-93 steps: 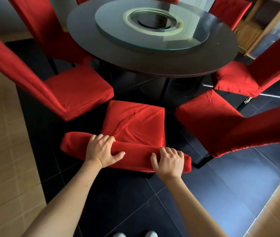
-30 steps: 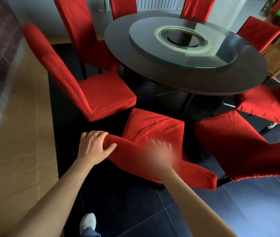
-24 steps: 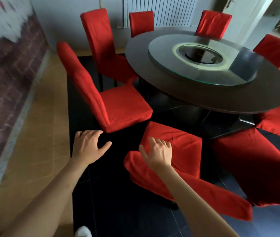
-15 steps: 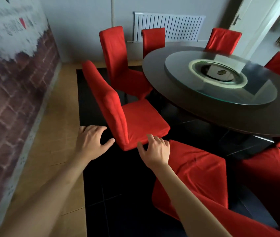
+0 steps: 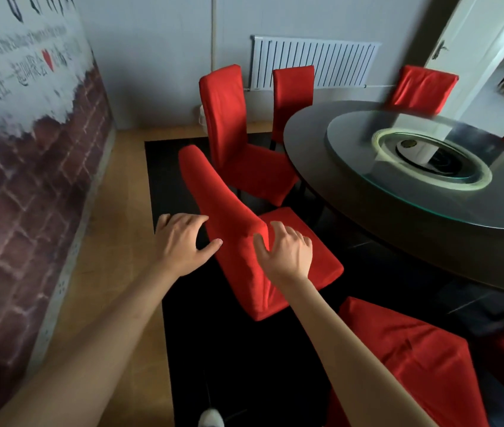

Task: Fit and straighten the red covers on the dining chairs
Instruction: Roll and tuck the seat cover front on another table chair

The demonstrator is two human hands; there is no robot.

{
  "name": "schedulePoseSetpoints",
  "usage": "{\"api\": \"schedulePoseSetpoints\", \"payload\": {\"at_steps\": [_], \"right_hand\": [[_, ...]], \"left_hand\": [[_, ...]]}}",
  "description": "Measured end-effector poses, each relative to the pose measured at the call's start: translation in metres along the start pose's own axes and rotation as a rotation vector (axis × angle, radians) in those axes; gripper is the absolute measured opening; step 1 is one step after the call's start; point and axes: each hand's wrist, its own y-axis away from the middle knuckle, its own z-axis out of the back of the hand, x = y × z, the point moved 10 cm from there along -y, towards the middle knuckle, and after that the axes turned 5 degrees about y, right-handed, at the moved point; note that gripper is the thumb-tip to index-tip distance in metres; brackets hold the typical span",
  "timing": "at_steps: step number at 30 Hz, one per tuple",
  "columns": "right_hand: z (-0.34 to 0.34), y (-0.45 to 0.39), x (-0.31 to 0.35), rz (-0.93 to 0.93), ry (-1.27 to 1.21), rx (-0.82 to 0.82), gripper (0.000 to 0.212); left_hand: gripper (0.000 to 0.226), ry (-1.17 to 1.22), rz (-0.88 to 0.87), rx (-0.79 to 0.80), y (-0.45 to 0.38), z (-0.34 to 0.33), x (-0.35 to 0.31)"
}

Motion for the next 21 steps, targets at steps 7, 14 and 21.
{"api": "schedulePoseSetpoints", "payload": {"at_steps": [7,14,21], "right_hand": [[-0.037,-0.092,0.029,-0.061,-0.018,-0.062,0.045],[-0.067,-0.145,0.046,-0.161,0.095,-0.072,0.048],[-0.09,-0.14,0.059,-0.455,0.22,-0.051,0.05]], "left_hand": [[0.067,0.029,-0.089,0.006,-0.101,-0.015,0.051],[0.078,0.047,-0.183,0.08,-0.172,-0.04,0.096],[0.082,0.147,-0.434,0.202,-0.224,-0.058,0.114]]}}
